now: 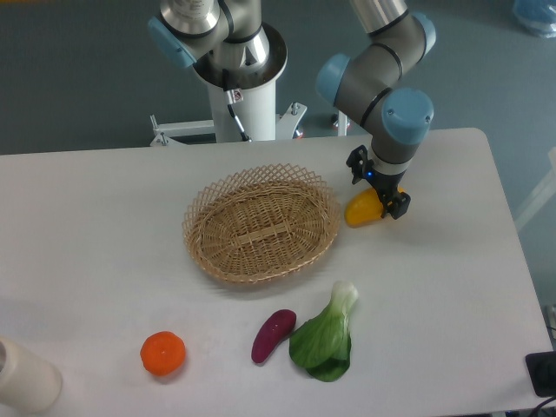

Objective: Pick up the mango from the table
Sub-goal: 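Close the gripper around the yellow mango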

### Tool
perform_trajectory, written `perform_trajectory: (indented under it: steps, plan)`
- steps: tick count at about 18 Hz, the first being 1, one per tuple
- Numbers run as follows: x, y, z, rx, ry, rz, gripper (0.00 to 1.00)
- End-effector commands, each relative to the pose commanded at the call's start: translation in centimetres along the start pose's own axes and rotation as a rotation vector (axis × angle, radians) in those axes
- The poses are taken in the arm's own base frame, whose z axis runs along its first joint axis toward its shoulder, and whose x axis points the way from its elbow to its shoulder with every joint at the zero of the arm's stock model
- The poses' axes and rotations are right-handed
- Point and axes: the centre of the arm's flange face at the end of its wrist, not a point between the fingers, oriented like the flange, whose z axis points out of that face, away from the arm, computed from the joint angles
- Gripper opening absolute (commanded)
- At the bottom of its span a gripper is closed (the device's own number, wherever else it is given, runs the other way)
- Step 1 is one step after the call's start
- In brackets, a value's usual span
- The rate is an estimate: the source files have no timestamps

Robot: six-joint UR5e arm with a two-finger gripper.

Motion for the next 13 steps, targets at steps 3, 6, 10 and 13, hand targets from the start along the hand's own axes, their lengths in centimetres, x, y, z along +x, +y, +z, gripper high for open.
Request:
perform_trajectory:
  steps: [3,6,10,13]
  plan:
    - [0.14,-0.14,0.61,0.001,-0.002,-0.038,1.0]
    - [0.2,-0.17,0.86,-0.001,-0.015,-0.042,0.87]
    - [-0.08,-0.08,0.55,-0.004,-0.024,-0.039,0.57]
    - [-0.41,0.08,0.0,-0.006,-0.035,-0.04,0.51]
